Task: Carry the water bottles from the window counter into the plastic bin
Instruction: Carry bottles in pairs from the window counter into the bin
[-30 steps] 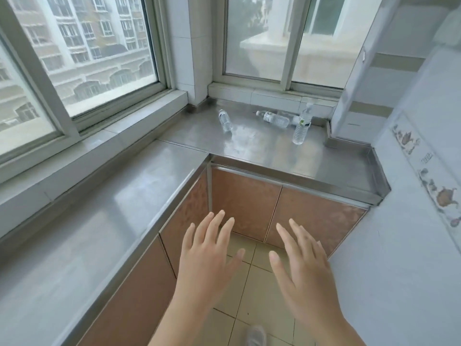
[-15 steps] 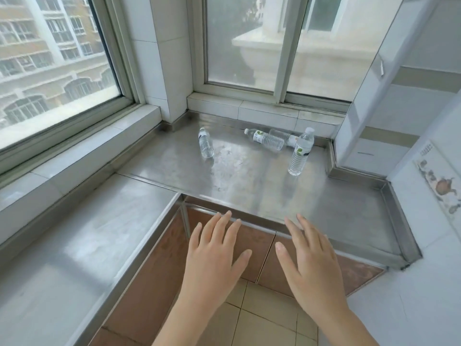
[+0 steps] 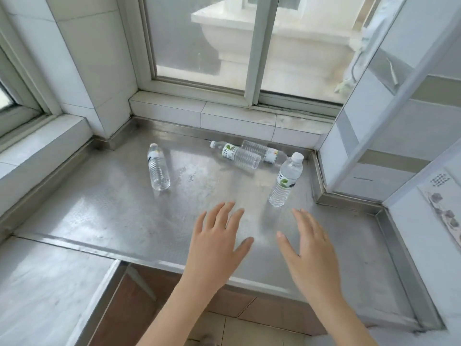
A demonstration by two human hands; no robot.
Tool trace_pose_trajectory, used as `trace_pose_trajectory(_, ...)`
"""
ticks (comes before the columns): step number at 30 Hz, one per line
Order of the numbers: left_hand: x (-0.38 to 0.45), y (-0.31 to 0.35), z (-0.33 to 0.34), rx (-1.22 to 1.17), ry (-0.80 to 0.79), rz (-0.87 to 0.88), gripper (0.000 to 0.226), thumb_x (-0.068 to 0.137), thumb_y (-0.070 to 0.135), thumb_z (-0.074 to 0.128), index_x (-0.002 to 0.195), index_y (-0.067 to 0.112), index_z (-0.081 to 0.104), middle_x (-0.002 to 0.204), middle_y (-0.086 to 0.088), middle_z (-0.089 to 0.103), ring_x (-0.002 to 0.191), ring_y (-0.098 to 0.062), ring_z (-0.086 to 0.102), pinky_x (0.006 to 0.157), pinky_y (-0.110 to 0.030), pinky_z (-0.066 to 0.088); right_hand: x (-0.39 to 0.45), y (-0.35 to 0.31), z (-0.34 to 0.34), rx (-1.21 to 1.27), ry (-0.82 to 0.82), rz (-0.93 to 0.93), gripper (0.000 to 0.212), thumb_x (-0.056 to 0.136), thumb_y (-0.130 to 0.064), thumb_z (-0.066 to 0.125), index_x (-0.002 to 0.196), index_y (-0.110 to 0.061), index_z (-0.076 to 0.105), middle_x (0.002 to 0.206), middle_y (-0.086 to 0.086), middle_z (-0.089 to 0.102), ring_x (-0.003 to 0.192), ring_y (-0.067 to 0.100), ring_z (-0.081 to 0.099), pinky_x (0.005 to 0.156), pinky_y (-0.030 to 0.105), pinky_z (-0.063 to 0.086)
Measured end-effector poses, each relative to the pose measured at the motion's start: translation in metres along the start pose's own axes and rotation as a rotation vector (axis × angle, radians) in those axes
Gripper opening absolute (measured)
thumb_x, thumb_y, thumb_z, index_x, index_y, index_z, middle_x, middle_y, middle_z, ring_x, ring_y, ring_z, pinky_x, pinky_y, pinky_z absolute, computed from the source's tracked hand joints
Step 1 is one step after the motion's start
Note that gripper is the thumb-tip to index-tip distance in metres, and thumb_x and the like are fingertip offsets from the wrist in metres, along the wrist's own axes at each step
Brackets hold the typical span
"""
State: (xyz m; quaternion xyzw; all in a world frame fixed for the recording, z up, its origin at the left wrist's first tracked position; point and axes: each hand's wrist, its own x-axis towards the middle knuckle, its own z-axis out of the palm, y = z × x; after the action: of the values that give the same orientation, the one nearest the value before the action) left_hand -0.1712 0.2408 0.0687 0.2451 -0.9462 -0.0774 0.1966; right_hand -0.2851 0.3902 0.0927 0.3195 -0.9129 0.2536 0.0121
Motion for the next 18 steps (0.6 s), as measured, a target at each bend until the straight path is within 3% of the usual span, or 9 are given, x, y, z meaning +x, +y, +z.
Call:
trace_pose_trajectory(7, 0.077, 0.004, 0.047, -0.025, -0.071, -0.033, 0.057, 0.087, 0.056, 0.042, 0.130, 0.022, 0.060, 0.138, 0.001, 0.059, 0.130, -0.023, 0.054, 0.105, -0.045, 0.044, 0.096, 0.048, 0.030, 0.507, -0.014, 0.264, 0.068, 0.084, -0.024, 0.070, 0.141, -0.033, 0.035, 0.143, -0.014, 0.045, 0.131, 0.006, 0.041, 0.097, 0.024, 0.030)
trace_pose_trajectory(13, 0.124, 0.010, 0.085, 0.001, -0.128, -0.131, 0.057, 0.086, 0.057, 0.042, 0.129, 0.023, 0.059, 0.137, 0.003, 0.060, 0.127, -0.021, 0.055, 0.104, -0.042, 0.043, 0.172, 0.098, 0.063, 0.773, -0.062, 0.355, 0.093, 0.072, -0.007, 0.080, 0.135, -0.045, 0.023, 0.139, -0.010, 0.047, 0.120, 0.012, 0.050, 0.104, 0.032, 0.033)
trace_pose_trajectory(18, 0.146, 0.007, 0.103, 0.045, -0.144, -0.211, 0.056, 0.086, 0.058, 0.041, 0.128, 0.024, 0.059, 0.136, 0.003, 0.060, 0.127, -0.021, 0.055, 0.103, -0.042, 0.044, 0.214, 0.126, 0.088, 0.831, -0.194, 0.372, 0.090, 0.067, -0.003, 0.083, 0.136, -0.037, 0.037, 0.132, -0.010, 0.052, 0.119, 0.012, 0.053, 0.105, 0.036, 0.036)
